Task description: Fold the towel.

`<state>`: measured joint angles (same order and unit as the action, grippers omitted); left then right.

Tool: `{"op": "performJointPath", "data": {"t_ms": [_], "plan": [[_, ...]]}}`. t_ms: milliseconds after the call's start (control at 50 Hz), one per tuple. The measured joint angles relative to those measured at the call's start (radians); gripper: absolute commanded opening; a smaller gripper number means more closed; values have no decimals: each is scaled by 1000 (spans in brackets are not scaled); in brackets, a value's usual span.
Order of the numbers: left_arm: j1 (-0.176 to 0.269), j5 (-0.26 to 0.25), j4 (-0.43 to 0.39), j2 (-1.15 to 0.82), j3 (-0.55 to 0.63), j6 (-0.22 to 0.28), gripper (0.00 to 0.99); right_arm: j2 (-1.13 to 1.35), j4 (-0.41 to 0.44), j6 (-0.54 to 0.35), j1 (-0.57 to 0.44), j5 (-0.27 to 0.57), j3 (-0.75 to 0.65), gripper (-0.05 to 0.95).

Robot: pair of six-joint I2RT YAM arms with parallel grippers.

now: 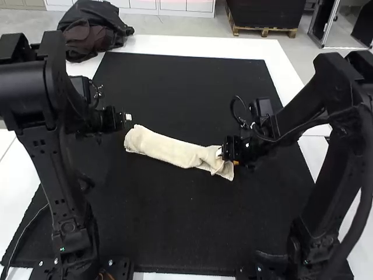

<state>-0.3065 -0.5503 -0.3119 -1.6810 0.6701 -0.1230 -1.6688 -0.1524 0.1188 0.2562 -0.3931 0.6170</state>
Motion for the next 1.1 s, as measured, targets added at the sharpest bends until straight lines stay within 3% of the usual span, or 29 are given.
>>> {"op": "performJointPath", "data": {"t_ms": [220, 300, 360, 440, 520, 800, 1100], "plan": [[0, 0, 0, 0, 0, -21, 961, 6, 21, 0, 1, -5, 8, 898], [0, 0, 0, 0, 2, -29, 961, 6, 24, 0, 1, -5, 8, 790], [0, 0, 1, 0, 4, -33, 961, 6, 23, -1, 1, -7, 7, 616], [0, 0, 2, 0, 8, -37, 961, 6, 23, -1, 1, -11, 4, 257], [0, 0, 3, 0, 8, -39, 961, 6, 20, -2, 1, -14, -3, -30], [0, 0, 4, 0, 8, -41, 961, 8, 27, 2, -10, -30, -11, -25], [0, 0, 5, 0, 8, -43, 961, 107, 110, 12, -51, -34, 69, -25]]}}
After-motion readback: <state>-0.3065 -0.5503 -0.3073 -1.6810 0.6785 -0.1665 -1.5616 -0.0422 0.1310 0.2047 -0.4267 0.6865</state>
